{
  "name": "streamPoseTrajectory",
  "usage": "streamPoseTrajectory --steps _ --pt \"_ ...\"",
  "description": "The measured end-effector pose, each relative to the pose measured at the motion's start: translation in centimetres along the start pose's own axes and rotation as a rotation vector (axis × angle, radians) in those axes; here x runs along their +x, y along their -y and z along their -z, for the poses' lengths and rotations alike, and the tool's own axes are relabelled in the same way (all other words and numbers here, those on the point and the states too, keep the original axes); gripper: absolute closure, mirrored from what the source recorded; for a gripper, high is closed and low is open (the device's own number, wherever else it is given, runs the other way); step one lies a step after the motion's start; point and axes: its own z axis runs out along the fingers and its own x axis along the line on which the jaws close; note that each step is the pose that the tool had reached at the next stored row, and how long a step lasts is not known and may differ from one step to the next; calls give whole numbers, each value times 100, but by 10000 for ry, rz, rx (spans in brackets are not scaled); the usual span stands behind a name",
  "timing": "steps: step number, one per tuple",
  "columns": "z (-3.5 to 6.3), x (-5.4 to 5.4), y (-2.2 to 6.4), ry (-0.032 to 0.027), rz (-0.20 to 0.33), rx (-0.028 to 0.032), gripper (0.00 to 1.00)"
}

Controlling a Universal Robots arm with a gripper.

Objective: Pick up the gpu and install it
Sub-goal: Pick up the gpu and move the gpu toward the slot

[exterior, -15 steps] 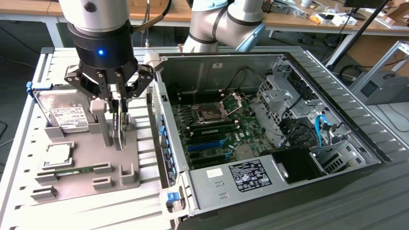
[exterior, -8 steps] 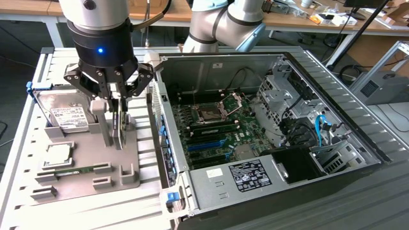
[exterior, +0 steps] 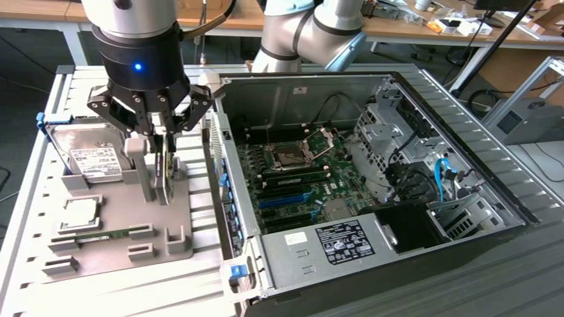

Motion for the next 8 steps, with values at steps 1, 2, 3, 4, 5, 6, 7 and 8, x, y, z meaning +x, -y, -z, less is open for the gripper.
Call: streamPoseTrajectory --steps 1,2,3,4,5,6,7,8 --pt "3 0 0 0 0 0 73" --pt "6 0 0 0 0 0 73" --pt "10 0 0 0 0 0 73" --pt "14 0 -1 0 0 0 73" --pt "17 0 -1 0 0 0 73" --pt "21 0 -1 0 0 0 73" --pt "24 0 -1 0 0 0 73" --pt "29 -1 -1 0 0 0 73"
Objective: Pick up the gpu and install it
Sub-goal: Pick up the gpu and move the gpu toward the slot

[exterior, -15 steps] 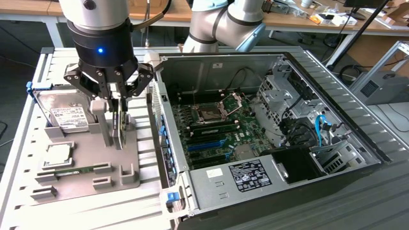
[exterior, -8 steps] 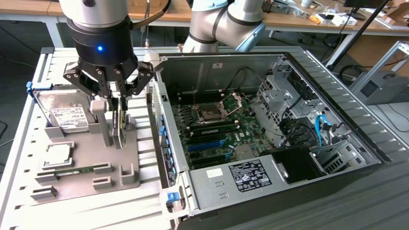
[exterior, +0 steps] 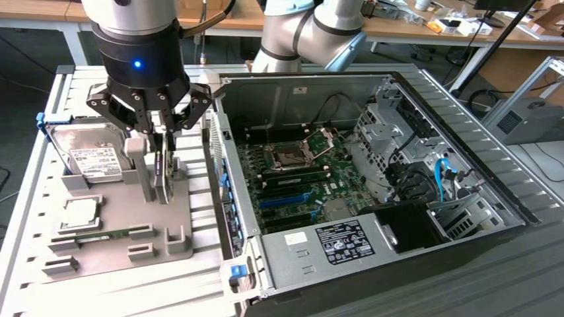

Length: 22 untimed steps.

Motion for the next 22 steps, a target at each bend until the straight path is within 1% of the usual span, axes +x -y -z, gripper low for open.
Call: streamPoseTrajectory --steps 22 --pt "111 -2 -5 0 0 -1 73"
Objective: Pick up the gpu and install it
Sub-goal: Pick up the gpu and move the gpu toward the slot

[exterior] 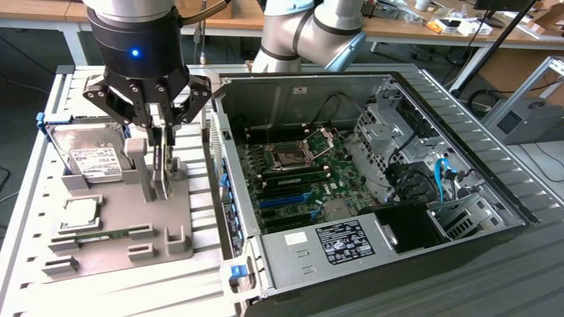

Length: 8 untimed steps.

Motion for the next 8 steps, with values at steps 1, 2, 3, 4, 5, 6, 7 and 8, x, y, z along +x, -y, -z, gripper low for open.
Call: streamPoseTrajectory --steps 1,2,3,4,5,6,7,8 --pt "3 0 0 0 0 0 73" --pt "7 0 0 0 0 0 73" --pt "11 0 0 0 0 0 73" --pt "15 0 -1 0 0 0 73" --pt "18 -1 -1 0 0 0 73" --pt "22 0 -1 0 0 0 73" --pt "26 -1 -1 0 0 0 73" --pt "30 -1 -1 0 0 0 73"
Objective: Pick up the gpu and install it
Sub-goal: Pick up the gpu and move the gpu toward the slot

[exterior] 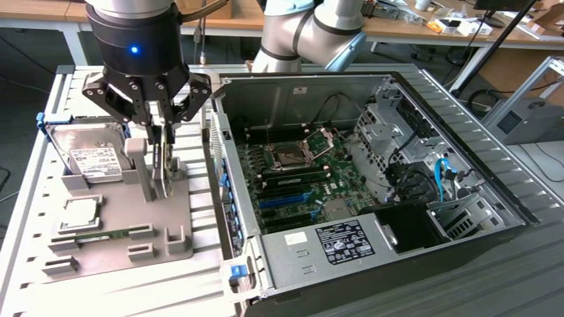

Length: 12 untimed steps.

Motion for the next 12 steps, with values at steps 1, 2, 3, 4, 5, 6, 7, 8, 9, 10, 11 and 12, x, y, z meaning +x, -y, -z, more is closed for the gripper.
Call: streamPoseTrajectory --steps 1,2,3,4,5,6,7,8,9,10,11,12 --pt "3 0 0 0 0 0 73" --pt "6 0 0 0 0 0 73" --pt "10 0 -1 0 0 0 73" --pt "14 0 -1 0 0 0 73" --pt "18 0 -1 0 0 0 73" --pt "21 -1 -1 0 0 -1 73" --pt "26 -1 -1 -1 0 0 73" --pt "29 -1 -1 0 0 0 73" --pt "33 -1 -2 -1 0 -1 73" --pt "37 -1 -2 -1 0 -1 73" --pt "41 -1 -2 0 0 0 73" --pt "46 -1 -2 0 0 0 73"
